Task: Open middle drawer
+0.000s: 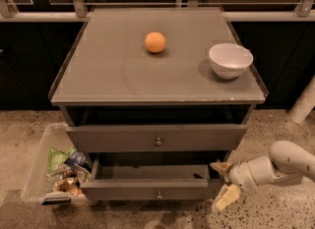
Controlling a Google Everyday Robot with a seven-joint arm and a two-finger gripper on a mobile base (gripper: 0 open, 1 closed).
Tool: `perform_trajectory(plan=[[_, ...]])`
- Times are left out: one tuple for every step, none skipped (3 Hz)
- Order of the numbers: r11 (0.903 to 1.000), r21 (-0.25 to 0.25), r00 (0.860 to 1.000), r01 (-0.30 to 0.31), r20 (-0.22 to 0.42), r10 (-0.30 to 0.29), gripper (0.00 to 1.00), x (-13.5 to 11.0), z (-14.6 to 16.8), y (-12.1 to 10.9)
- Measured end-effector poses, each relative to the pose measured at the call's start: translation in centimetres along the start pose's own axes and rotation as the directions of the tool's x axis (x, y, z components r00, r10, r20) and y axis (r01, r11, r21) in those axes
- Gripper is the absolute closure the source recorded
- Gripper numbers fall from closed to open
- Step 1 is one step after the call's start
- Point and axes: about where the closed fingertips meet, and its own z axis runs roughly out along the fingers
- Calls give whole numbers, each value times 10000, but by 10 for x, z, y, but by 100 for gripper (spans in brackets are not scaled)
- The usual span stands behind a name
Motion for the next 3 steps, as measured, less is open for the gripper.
perform_trajectory(plan=[[9989,-303,9989,-350,308,359,0,15,16,-1],[9971,-459,9965,-601,560,626,0,28,32,-2],[9982,-527,9977,-280,600,312,0,29,50,-8]])
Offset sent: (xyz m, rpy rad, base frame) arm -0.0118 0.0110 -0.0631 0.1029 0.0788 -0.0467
